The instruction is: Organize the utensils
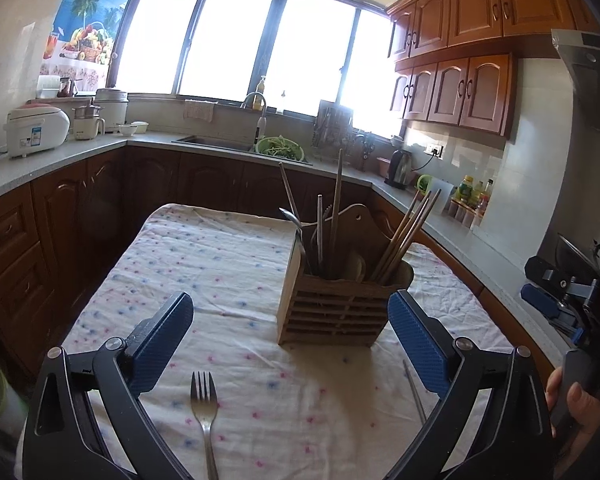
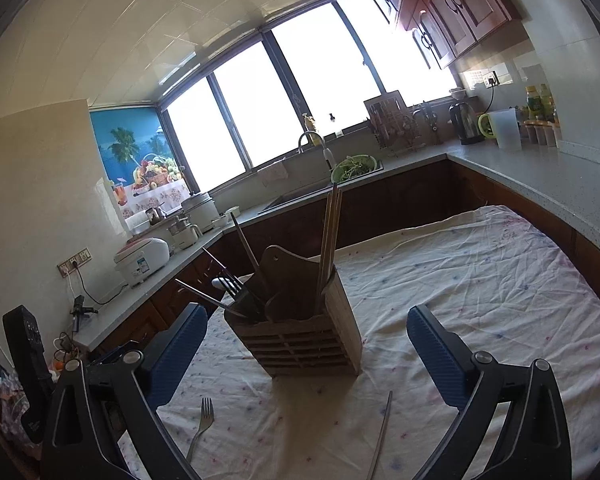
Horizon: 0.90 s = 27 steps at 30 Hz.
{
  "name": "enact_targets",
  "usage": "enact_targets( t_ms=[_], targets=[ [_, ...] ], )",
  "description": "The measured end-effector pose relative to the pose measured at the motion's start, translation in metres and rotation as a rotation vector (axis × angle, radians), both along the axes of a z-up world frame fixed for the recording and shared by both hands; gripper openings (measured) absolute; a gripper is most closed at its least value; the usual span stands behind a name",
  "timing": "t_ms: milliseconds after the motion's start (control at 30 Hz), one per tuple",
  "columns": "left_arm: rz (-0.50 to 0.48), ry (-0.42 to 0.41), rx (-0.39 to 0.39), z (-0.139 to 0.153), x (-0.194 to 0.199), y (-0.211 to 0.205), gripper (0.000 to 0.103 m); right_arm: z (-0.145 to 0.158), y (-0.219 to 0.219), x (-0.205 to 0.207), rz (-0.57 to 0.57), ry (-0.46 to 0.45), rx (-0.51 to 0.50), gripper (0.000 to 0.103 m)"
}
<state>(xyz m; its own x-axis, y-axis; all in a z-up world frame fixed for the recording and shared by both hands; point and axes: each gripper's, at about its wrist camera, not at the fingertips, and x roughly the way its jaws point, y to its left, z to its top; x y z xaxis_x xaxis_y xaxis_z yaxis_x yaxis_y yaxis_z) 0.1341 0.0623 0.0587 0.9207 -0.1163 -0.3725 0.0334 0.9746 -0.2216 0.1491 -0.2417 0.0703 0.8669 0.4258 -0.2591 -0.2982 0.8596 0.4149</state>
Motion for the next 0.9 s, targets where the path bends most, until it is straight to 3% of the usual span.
enact_targets(
  t_ms=[167, 333, 567, 700, 900],
  targets=[
    [0.000, -0.022, 0.013, 0.014, -0.017, -0.001, 0.100, 0.022, -0.001, -0.016, 0.014, -0.040, -0.015, 0.102],
    [0.028, -0.055, 0.039, 0.021, -0.040, -0.007, 0.103, 0.040, 0.003, -0.046, 0.006, -0.139, -0.067, 0.103],
    [0.094, -0.024, 0.060, -0.017, -0.061, -0.010, 0.103, -0.012, 0.022, -0.073, -0.036, -0.146, -0.180, 0.103],
    [0.101, 0.009, 0.128, -0.039, -0.067, -0.020, 0.103, -0.046, 0.028, -0.080, -0.044, -0.109, -0.211, 0.103],
    [0.122, 0.020, 0.193, -0.059, -0.079, -0.031, 0.103, -0.065, 0.029, -0.085, -0.042, -0.069, -0.237, 0.103]
  ],
)
